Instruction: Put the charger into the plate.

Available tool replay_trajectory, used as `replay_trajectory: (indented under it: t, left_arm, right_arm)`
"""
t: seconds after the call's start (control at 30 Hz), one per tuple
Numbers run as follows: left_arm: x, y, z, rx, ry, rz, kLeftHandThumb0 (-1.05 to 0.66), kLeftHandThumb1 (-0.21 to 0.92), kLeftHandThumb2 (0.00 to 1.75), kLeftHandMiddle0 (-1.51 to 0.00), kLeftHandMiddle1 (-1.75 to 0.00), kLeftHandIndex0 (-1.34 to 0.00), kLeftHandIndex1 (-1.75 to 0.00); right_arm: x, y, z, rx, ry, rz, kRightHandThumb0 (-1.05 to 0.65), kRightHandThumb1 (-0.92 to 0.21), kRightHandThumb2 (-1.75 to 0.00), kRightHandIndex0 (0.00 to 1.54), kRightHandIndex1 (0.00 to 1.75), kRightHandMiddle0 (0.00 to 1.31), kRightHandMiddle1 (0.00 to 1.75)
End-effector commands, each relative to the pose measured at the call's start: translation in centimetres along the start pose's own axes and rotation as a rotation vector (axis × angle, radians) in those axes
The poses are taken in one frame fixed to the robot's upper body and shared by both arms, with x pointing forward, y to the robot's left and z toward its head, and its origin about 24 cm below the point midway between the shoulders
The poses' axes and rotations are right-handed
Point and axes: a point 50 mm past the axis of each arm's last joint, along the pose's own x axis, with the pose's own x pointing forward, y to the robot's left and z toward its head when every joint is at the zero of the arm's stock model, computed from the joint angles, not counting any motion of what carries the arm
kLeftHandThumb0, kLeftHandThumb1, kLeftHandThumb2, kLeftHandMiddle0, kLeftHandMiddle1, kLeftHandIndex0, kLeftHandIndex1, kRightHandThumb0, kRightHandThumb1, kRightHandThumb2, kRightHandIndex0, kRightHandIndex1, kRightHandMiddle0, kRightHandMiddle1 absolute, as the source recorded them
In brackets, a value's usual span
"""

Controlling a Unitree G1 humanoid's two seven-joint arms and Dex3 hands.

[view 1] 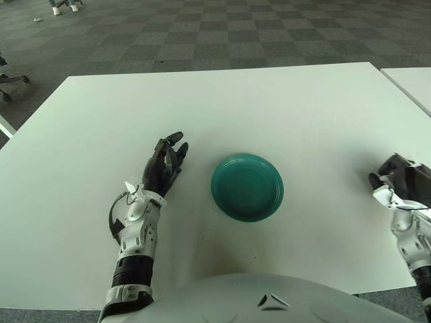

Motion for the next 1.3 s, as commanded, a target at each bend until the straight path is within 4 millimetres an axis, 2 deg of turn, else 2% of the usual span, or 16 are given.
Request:
replay_trajectory:
  t: [0.0,0.13,0.2,0.43,0.63,0.83,1.03,1.17,1.27]
  left_arm:
    - [0.2,0.1,0.1,0.013,0.01,0.006,-0.9,0.92,0.68,-0.44,-0.03,-0.15,-1.0]
    - [0.2,0.0,0.0,0.015,0.013,0.002,-0.9,0.92,0.69,-0.43,-0.02,-0.13,-1.0]
    - [0.2,-0.1,-0.1,0.016,0.015,0.002,-0.9,0.92,0.7,-0.42,-0.02,-0.13,-1.0]
    - [0.2,-0.4,-0.2,-0.014,0.011,0.006,-0.89,0.92,0.69,-0.43,-0.02,-0.16,-1.04]
    - [0.2,-0.7,-0.2,-0.029,0.0,0.007,-0.86,0.92,0.69,-0.44,-0.03,-0.15,-1.05]
    - [0.1,-0.7,-0.3,-0.031,0.004,0.006,-0.86,0.92,0.68,-0.44,-0.02,-0.14,-1.05]
    - [0.0,-0.7,-0.4,-0.029,0.004,-0.004,-0.88,0.92,0.66,-0.42,-0.02,-0.12,-1.05]
    - [-0.1,-0.9,-0.5,-0.021,-0.001,0.0,-0.88,0.92,0.65,-0.42,-0.01,-0.12,-1.05]
    - [0.0,-1.0,-0.6,-0.019,-0.002,0.009,-0.88,0.92,0.64,-0.43,-0.02,-0.15,-1.06]
  right_arm:
    - [0.1,-1.8,3.3,-0.013,-0.105,-0.055,-0.49,-0.3,-1.34,1.22,1.75,0.63,1.75]
    - [0.4,-3.4,6.7,-0.032,-0.214,-0.099,-0.49,-0.3,-1.34,1.23,1.75,0.63,1.75]
    - [0.6,-3.7,7.7,-0.037,-0.25,-0.116,-0.49,-0.29,-1.35,1.24,1.75,0.64,1.75]
    - [1.5,-4.7,10.3,-0.024,-0.365,-0.142,-0.5,-0.27,-1.38,1.27,1.75,0.65,1.75]
    - [2.0,-4.6,12.2,-0.023,-0.506,-0.171,-0.51,-0.24,-1.41,1.3,1.75,0.68,1.75]
    - [1.7,-4.9,13.7,-0.021,-0.591,-0.157,-0.49,-0.3,-1.33,1.29,1.75,0.63,1.75]
    - [1.2,-5.6,16.3,-0.029,-0.666,-0.12,-0.46,-0.39,-1.22,1.26,1.75,0.55,1.75]
    - [0.9,-5.6,17.4,-0.031,-0.695,-0.092,-0.44,-0.43,-1.13,1.23,1.75,0.55,1.69]
    - [0.2,-5.6,19.1,-0.041,-0.747,-0.073,-0.44,-0.44,-1.1,1.21,1.75,0.57,1.66]
